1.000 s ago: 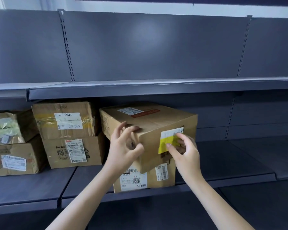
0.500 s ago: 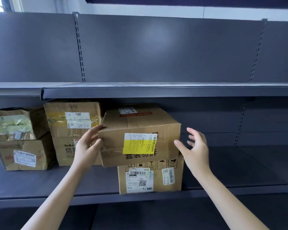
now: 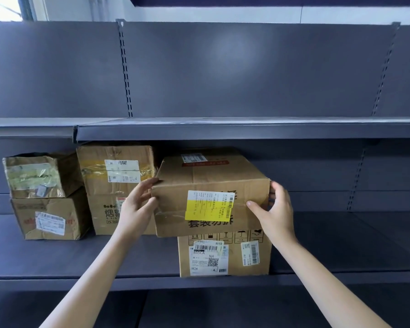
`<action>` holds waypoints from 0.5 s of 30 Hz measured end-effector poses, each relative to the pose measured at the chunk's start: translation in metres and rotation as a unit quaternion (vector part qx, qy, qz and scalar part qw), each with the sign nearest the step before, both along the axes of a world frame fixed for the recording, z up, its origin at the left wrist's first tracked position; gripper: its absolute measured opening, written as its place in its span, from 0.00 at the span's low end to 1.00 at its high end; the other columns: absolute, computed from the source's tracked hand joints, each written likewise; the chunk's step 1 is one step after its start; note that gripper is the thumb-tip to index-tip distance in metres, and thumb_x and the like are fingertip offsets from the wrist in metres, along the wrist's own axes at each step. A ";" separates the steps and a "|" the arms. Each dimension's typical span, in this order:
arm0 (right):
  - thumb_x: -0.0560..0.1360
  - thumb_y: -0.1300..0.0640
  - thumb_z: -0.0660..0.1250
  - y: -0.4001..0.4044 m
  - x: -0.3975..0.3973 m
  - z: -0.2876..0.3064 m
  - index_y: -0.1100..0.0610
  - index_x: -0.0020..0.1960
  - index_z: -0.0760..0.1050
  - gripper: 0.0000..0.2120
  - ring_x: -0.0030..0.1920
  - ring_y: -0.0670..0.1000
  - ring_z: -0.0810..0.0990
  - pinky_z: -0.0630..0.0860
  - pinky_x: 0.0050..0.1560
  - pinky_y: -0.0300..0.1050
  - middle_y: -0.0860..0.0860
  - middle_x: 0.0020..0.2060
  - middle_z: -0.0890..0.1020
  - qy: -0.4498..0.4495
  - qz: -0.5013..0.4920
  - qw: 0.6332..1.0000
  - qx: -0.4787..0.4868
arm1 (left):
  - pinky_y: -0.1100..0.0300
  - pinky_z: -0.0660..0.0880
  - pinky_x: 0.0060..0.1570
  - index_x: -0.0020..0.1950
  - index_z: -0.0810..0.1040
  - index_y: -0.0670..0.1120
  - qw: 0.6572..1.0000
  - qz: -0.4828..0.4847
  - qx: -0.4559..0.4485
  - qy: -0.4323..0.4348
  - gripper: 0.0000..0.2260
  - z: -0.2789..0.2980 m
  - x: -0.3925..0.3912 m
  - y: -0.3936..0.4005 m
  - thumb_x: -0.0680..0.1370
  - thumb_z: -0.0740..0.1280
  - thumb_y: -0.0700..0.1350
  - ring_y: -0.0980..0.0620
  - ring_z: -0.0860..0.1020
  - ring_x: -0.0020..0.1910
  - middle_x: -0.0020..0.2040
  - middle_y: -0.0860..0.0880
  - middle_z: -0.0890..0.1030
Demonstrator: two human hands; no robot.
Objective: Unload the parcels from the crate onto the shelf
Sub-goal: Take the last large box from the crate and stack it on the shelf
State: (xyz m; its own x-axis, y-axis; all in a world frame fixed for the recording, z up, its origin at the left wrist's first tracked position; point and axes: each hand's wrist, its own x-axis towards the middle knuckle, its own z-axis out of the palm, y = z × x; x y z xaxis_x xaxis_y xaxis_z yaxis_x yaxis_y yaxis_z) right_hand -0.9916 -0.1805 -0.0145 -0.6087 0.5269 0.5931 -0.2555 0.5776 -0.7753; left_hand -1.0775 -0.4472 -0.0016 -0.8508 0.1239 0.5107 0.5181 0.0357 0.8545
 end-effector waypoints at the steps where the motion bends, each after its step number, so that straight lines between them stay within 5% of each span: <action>1: 0.67 0.59 0.75 0.000 0.001 0.000 0.58 0.67 0.65 0.32 0.60 0.53 0.72 0.74 0.58 0.51 0.54 0.62 0.70 0.003 -0.003 1.000 0.000 | 0.62 0.76 0.44 0.60 0.75 0.53 1.000 0.000 0.001 0.001 0.21 0.000 0.000 0.001 0.75 0.59 0.31 0.53 0.78 0.50 0.50 0.54 0.80; 15: 0.66 0.59 0.75 0.031 0.036 -0.002 0.57 0.66 0.66 0.31 0.55 0.48 0.71 0.71 0.51 0.43 0.53 0.59 0.72 0.014 -0.059 0.998 0.001 | 0.71 0.74 0.39 0.59 0.74 0.54 0.998 -0.068 -0.001 0.010 0.22 -0.001 0.004 0.037 0.76 0.58 0.29 0.58 0.78 0.49 0.56 0.46 0.79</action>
